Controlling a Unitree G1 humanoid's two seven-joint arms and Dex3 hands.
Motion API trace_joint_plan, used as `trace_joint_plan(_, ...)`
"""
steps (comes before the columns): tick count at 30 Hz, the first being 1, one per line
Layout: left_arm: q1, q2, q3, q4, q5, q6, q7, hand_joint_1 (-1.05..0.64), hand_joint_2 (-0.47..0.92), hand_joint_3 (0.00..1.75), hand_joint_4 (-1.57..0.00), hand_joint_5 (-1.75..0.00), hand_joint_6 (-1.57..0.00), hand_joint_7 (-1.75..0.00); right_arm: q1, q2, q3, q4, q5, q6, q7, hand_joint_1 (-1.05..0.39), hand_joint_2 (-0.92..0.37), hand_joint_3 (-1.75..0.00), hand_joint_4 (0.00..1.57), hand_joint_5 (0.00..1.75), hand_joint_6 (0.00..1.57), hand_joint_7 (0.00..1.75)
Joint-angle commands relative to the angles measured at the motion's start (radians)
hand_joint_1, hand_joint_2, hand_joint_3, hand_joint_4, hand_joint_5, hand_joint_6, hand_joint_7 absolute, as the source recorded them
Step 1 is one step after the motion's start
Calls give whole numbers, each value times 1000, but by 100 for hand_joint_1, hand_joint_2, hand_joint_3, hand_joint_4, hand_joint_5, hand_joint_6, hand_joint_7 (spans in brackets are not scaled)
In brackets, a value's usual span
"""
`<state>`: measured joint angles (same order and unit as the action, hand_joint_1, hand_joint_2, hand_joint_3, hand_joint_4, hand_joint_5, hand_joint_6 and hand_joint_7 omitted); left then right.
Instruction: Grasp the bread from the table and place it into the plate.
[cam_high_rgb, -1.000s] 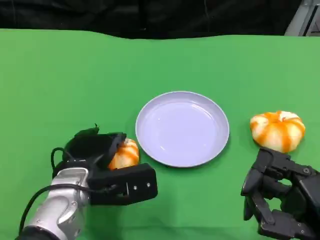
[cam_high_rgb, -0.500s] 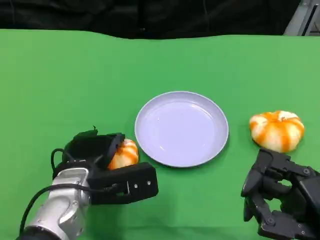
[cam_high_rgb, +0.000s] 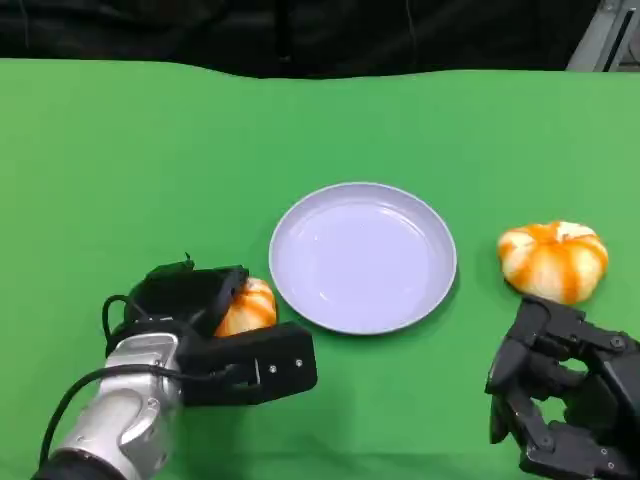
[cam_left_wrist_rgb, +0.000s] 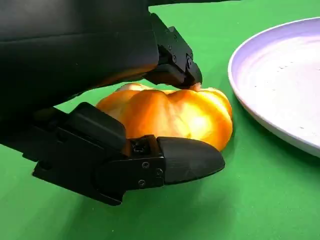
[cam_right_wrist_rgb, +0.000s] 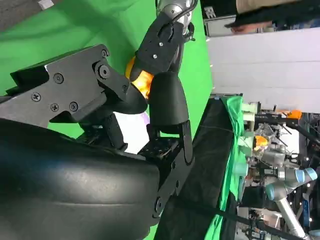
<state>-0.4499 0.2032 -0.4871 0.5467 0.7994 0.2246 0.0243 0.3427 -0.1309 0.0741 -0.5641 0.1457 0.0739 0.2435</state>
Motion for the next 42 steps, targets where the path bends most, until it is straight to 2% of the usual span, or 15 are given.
trace_joint_plan(1,-7,12,-2,-2,-6,13,-17,-89,92,68,-16,-1,-38,0,1,-11,-13,2,-5,-18,-3,-7,-71,-98,76,175,64,156)
trace_joint_plan(13,-3,6,8,-4,-22,3,-10,-90,92,67,-17,-1,-39,0,6,-9,-13,1,1,-22,-4,-7,-72,-98,76,175,65,156)
trace_joint_plan(14,0,3,17,-4,-36,-8,-3,-82,92,54,-21,-2,-43,-1,7,-10,-12,-5,0,-15,-5,-7,-72,-98,76,175,64,156)
trace_joint_plan(15,2,1,22,-4,-46,-15,2,-79,92,50,-22,-2,-44,-2,8,-11,-12,-10,-1,-10,-7,-7,-72,-98,76,175,64,156)
trace_joint_plan(19,1,3,21,-2,-58,-21,6,-77,92,44,-24,-2,-46,-2,9,-12,-12,-13,-2,-5,-7,-7,-72,-98,76,175,64,156)
trace_joint_plan(20,7,-1,35,0,-80,-65,38,-71,92,41,-29,-4,-49,-3,9,-12,-11,-14,-4,-6,-7,-7,-72,-98,76,175,64,156)
trace_joint_plan(23,20,-12,65,17,-127,-167,134,-40,92,21,-50,-8,-64,-5,8,-15,-12,-16,-1,-1,-4,-7,-72,-98,76,175,64,156)
trace_joint_plan(26,21,-14,70,36,-139,-205,177,-28,92,17,-55,-7,-67,-4,8,-15,-13,-15,2,-4,-1,-7,-72,-98,76,175,63,156)
trace_joint_plan(29,24,-19,75,46,-144,-217,209,0,92,13,-59,-6,-70,-4,9,-14,-13,-17,4,-5,-1,-7,-72,-98,75,175,64,156)
trace_joint_plan(31,24,-17,72,47,-142,-213,209,8,92,12,-59,-6,-70,-3,9,-16,-13,-20,7,-1,2,-8,-72,-98,76,175,64,156)
trace_joint_plan(37,28,-5,67,52,-126,-227,229,6,92,21,-61,-4,-70,-2,10,-15,-10,-23,1,-3,0,-7,-71,-98,75,175,64,156)
trace_joint_plan(41,20,-8,65,69,-111,-222,275,5,92,25,-68,-5,-76,-4,10,-16,-11,-29,9,10,2,-7,-71,-99,75,175,63,156)
trace_joint_plan(42,15,-6,57,75,-92,-211,293,0,89,14,-98,-15,-96,-8,11,-15,-10,-31,4,10,-1,-7,-71,-99,75,175,63,156)
